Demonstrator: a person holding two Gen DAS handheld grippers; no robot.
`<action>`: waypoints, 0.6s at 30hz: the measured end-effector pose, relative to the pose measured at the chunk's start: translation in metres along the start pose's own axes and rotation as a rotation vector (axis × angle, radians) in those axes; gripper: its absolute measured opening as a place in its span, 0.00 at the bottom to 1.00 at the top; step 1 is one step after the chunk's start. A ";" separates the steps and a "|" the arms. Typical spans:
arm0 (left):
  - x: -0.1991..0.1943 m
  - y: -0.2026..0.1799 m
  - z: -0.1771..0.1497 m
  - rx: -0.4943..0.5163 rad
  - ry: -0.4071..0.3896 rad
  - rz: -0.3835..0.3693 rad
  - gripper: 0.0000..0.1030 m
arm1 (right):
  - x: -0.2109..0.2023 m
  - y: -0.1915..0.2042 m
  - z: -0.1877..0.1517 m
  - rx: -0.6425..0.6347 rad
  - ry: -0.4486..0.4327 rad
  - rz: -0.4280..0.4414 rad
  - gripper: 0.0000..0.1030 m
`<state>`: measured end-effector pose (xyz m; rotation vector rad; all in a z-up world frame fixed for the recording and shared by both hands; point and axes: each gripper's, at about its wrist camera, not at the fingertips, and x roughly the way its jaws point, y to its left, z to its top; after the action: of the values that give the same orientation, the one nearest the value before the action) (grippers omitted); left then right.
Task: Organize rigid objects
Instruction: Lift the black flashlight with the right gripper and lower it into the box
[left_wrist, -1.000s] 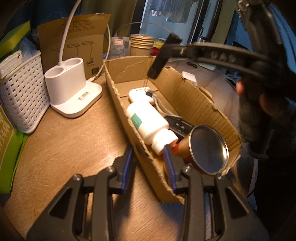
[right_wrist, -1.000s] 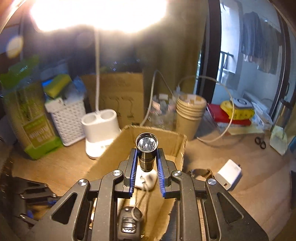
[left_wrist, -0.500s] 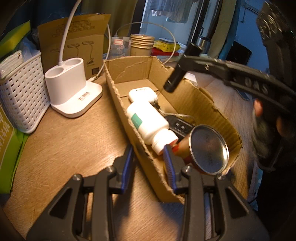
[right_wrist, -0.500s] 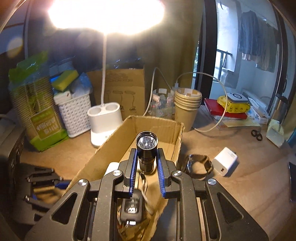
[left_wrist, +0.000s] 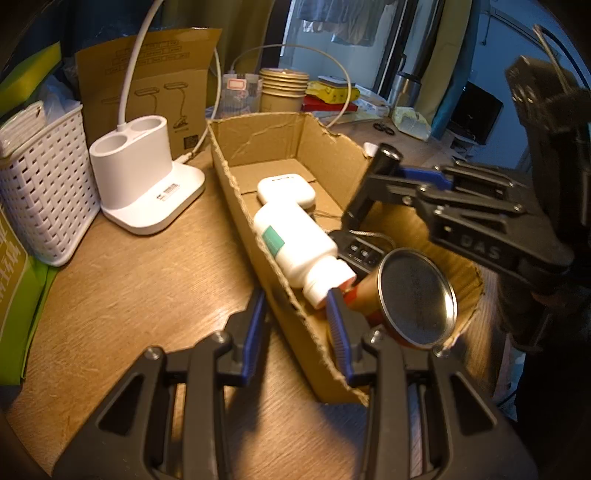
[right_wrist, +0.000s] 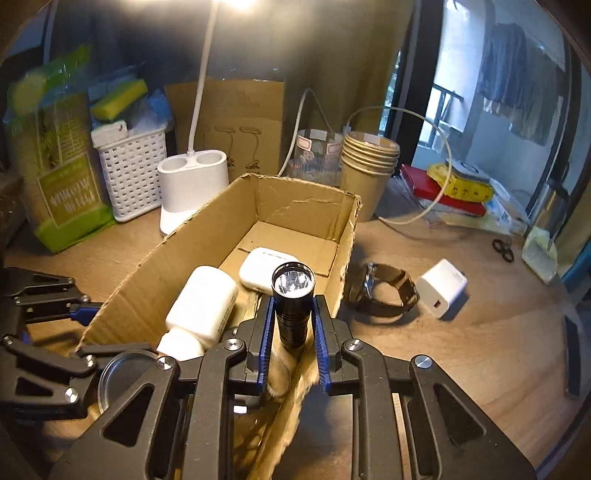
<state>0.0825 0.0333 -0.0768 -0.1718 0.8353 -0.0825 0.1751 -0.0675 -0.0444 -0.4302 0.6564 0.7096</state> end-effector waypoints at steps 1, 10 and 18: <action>0.000 0.000 0.000 0.001 0.000 0.000 0.35 | 0.004 0.003 0.003 -0.022 0.003 -0.014 0.21; 0.000 0.000 0.000 0.001 0.001 0.000 0.35 | 0.027 0.001 0.016 -0.069 0.019 -0.080 0.23; 0.000 0.000 0.000 0.001 0.000 0.000 0.35 | 0.030 -0.003 0.022 -0.085 0.006 -0.045 0.39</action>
<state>0.0823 0.0330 -0.0770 -0.1705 0.8355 -0.0826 0.2033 -0.0429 -0.0485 -0.5242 0.6214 0.6954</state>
